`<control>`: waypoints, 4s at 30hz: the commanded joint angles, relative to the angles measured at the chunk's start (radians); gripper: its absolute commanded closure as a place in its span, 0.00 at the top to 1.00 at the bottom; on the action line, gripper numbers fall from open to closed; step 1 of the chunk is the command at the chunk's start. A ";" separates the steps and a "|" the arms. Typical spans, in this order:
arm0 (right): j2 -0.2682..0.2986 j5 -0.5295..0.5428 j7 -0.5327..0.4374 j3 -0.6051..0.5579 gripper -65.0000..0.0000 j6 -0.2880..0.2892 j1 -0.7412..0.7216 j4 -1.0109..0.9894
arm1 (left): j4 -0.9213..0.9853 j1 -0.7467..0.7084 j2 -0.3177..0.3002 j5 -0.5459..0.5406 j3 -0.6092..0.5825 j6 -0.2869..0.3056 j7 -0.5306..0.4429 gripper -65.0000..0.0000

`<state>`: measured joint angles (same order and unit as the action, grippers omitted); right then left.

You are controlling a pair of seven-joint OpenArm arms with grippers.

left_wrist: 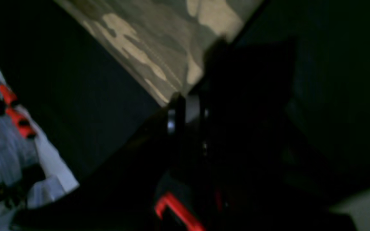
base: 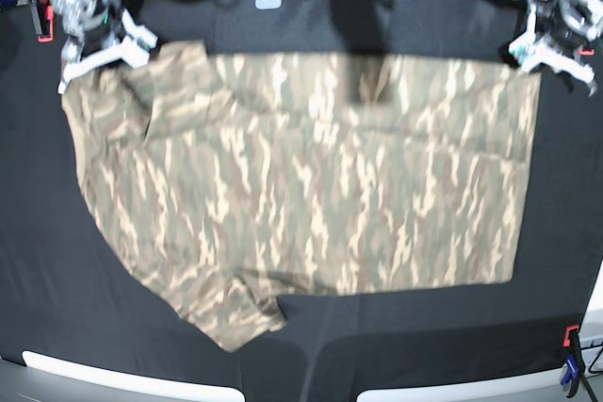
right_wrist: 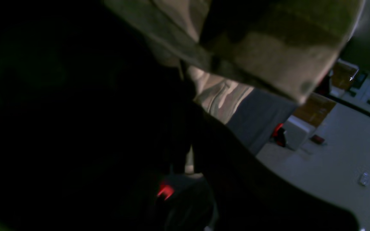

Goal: Layout the t-shirt on the table in an organized manner, then fold the t-shirt properly
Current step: 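Lift and shake the shirt with both grippers, then lay it flat, then move both grippers to the shirt's hem corners and grasp them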

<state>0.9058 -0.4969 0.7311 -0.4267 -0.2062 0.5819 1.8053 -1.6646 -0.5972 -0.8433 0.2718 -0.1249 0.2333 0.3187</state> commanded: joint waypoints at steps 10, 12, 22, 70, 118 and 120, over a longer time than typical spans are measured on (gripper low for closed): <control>0.016 -0.111 0.056 0.008 0.00 -0.094 0.168 0.075 | -0.020 -0.168 -0.055 0.015 0.040 -0.024 0.033 0.00; 0.016 -0.113 0.057 0.008 0.00 -0.094 0.187 0.089 | -0.020 -0.188 -0.055 0.021 0.044 -0.024 0.034 0.00; 0.016 -0.133 0.084 0.008 0.00 -0.157 0.203 0.108 | -0.060 -0.239 -0.055 0.068 0.046 -0.025 0.060 0.00; -0.228 0.596 -0.063 0.454 0.12 0.083 -0.299 0.218 | -0.103 0.280 0.174 -0.565 0.440 -0.020 0.077 0.16; -0.452 0.846 0.021 0.452 0.31 0.622 -1.233 -0.946 | 1.208 1.210 0.348 -0.620 0.233 0.122 0.056 0.31; -0.459 0.846 0.019 0.452 0.31 0.623 -1.233 -0.946 | 1.209 1.210 0.356 -0.620 0.233 0.137 0.082 0.31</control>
<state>0.4320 0.3378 0.7681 0.0208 0.4049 -0.6144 0.8440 -0.4488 0.5888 -0.4782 -0.3466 0.1059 0.3737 0.3962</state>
